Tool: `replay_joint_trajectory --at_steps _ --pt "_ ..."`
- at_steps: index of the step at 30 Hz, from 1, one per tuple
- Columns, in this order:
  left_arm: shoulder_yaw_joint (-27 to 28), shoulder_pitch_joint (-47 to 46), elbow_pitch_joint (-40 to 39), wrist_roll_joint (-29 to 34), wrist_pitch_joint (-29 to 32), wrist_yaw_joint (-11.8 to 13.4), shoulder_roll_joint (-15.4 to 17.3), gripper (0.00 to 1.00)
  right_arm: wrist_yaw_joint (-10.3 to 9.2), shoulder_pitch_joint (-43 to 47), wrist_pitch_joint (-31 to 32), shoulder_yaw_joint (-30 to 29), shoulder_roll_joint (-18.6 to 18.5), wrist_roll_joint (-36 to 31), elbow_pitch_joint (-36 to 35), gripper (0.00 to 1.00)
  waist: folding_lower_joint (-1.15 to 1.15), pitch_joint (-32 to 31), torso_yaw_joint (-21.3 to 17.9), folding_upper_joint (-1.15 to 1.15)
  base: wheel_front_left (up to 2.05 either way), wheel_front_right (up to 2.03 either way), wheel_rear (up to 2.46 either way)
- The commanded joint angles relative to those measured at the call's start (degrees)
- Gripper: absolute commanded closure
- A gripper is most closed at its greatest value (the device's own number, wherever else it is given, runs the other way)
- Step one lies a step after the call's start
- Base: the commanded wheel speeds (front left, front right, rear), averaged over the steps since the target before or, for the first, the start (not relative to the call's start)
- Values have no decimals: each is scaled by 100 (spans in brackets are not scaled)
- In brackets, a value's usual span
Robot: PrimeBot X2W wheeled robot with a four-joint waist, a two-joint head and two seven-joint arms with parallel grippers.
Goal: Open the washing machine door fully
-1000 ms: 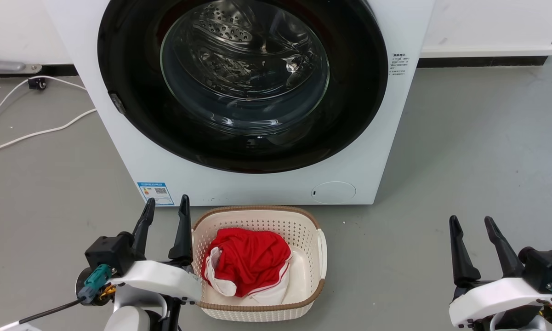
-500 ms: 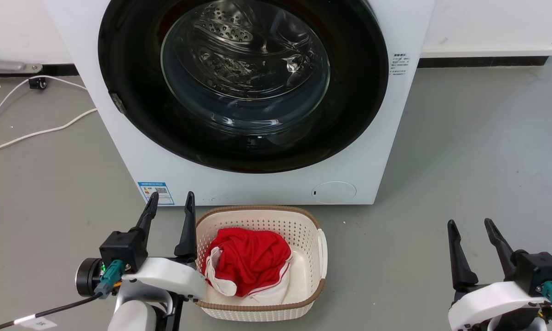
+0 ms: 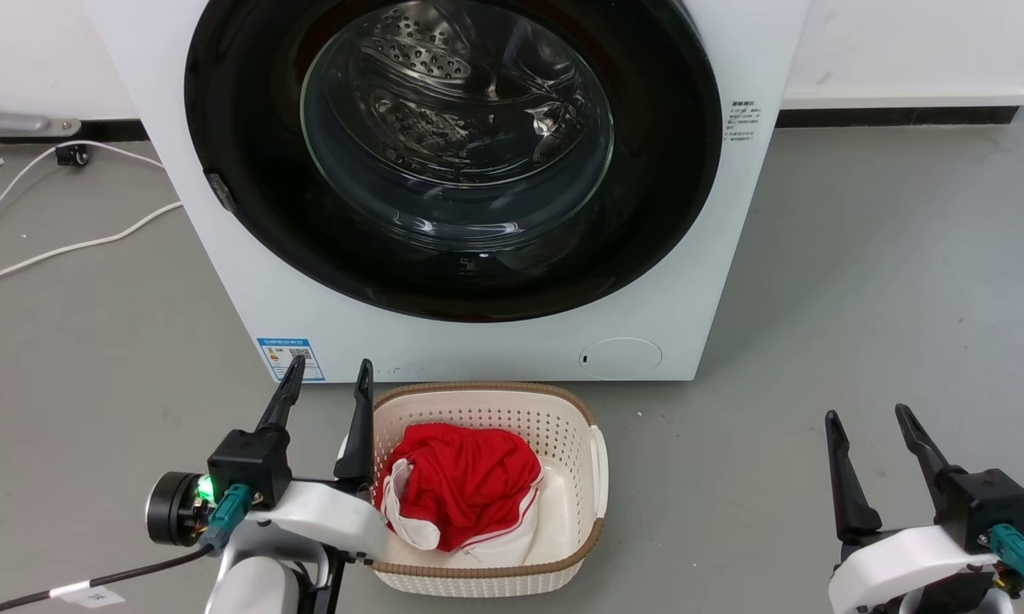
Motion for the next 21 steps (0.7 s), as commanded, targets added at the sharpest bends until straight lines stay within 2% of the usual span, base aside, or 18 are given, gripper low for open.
replay_joint_trajectory --at_steps 1,21 --pt "-5 -56 17 88 -50 19 -5 0 -4 35 -40 -6 26 -97 3 0 0 0 -3 0 0 0 0" --pt "58 -99 140 -36 -38 33 -5 0 -4 -48 -77 -31 25 130 146 0 0 15 -19 0 0 0 0"
